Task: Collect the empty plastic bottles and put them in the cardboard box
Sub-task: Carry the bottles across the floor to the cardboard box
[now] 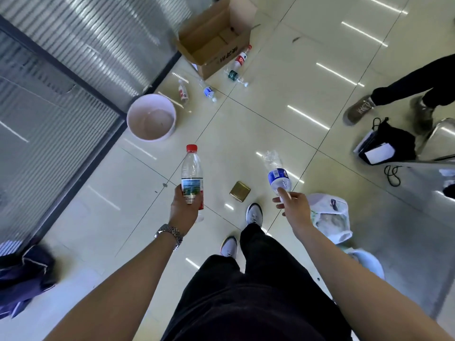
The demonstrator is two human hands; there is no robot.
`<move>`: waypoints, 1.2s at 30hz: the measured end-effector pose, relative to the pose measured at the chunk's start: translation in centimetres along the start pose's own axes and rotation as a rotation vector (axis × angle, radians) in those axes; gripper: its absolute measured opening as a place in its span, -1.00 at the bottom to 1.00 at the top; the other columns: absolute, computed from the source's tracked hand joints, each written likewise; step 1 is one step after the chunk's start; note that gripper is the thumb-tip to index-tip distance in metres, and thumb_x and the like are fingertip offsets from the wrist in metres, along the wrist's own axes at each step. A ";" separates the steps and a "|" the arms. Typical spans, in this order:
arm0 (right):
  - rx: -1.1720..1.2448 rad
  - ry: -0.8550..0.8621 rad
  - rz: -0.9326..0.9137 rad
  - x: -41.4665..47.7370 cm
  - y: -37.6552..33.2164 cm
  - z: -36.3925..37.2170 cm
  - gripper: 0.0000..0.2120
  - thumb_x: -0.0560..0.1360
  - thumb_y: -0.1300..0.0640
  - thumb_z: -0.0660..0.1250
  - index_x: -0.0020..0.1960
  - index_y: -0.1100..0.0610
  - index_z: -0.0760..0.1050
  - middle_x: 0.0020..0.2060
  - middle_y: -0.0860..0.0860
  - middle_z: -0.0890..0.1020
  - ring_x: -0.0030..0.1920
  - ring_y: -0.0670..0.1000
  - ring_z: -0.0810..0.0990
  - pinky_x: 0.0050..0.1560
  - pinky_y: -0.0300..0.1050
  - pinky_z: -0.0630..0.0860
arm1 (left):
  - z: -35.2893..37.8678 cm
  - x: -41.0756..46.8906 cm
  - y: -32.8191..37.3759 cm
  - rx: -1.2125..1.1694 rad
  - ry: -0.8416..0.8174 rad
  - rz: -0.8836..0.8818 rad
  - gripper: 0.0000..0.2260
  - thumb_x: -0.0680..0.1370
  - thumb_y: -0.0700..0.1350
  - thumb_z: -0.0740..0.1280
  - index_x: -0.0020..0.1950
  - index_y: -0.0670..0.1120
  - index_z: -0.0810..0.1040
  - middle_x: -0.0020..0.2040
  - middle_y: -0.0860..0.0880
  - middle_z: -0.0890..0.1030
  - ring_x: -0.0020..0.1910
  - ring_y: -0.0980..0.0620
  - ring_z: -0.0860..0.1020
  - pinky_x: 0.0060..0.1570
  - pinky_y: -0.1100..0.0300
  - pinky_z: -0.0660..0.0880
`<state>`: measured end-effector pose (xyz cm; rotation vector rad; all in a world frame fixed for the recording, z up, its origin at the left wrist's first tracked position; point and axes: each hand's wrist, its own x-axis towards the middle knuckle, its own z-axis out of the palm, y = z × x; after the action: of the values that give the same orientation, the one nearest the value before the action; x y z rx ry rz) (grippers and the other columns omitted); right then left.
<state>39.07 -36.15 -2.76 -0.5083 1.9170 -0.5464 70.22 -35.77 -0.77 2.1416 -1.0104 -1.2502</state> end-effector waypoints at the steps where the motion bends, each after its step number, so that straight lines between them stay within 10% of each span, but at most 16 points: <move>1: -0.020 -0.018 -0.005 0.6 -0.7 0.0 -0.50 0.51 -0.16 0.39 0.16 0.27 0.61 -0.19 -0.02 0.79 -0.15 0.03 0.75 -0.04 0.01 0.60 | 0.2 0.4 0.6 -0.001 0.005 -0.005 -0.66 0.58 -0.02 0.43 0.29 -0.02 0.44 -0.04 0.05 0.65 -0.21 0.20 0.65 -0.53 0.48 0.45; 26: -0.093 -0.139 -0.032 13.7 -25.4 9.6 -0.62 0.62 -0.15 0.30 0.05 0.16 0.66 -0.15 -0.01 0.80 -0.24 -0.03 0.73 -0.26 -0.13 0.55 | -4.2 20.1 16.0 -0.178 -0.003 0.028 -0.54 0.56 0.13 0.47 0.39 0.05 0.44 0.09 0.12 0.71 0.02 0.17 0.70 -0.01 0.27 0.59; 36: -0.020 -0.125 0.027 17.6 -35.1 16.0 -0.56 0.62 -0.16 0.29 0.11 0.22 0.65 -0.07 0.03 0.79 -0.17 0.01 0.72 -0.15 -0.10 0.54 | -8.5 31.2 21.9 -0.095 -0.093 0.067 -0.53 0.55 0.11 0.49 0.39 0.10 0.42 0.08 0.16 0.70 -0.09 0.35 0.67 -0.08 0.36 0.56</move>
<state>50.75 -76.88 -1.00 -0.5168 1.8094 -0.4684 79.64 -73.61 1.72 1.9777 -1.0310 -1.3483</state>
